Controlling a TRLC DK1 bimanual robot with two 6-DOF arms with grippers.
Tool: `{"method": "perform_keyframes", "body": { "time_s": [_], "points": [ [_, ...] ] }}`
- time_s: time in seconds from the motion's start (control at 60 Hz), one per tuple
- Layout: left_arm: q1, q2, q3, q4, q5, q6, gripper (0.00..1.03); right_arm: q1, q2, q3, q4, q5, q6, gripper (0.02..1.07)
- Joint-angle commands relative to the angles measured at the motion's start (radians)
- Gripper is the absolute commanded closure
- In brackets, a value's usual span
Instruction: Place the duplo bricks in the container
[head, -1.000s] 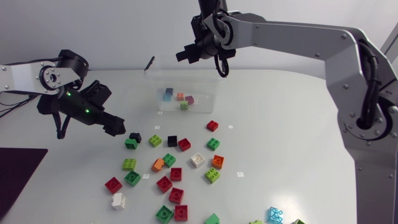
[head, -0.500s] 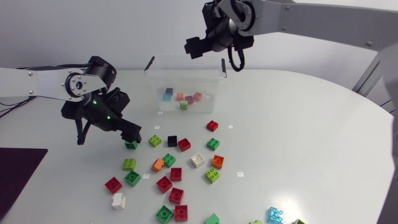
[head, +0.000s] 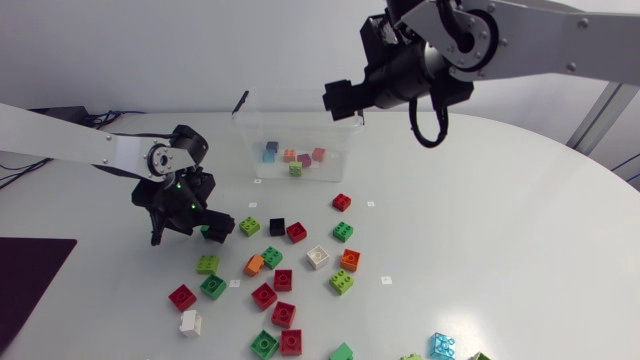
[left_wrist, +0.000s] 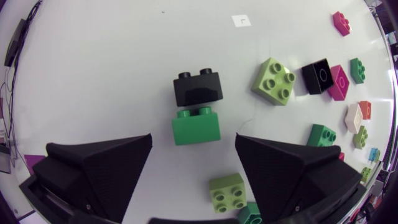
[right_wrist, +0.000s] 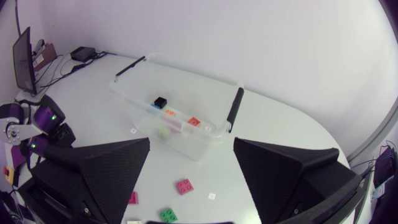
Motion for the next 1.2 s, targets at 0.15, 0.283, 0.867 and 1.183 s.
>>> {"method": "perform_keyframes", "body": {
  "time_s": [0.15, 0.283, 0.867, 1.183],
  "points": [
    [-0.018, 0.047, 0.058, 0.016, -0.012, -0.079, 0.26, 0.026, -0.093, -0.204, 0.035, 0.027, 0.027, 0.10],
    [-0.026, 0.054, 0.060, 0.014, -0.012, -0.089, 0.47, 0.026, -0.105, -0.267, 0.045, 0.029, 0.030, 0.10],
    [-0.012, -0.108, -0.004, -0.040, -0.024, -0.010, 0.83, -0.047, 0.068, -0.296, 0.140, -0.048, -0.077, 0.10],
    [-0.009, -0.274, 0.065, -0.096, -0.021, 0.067, 0.83, -0.086, 0.205, -0.264, 0.189, -0.154, -0.174, 0.10]
  ]
}}
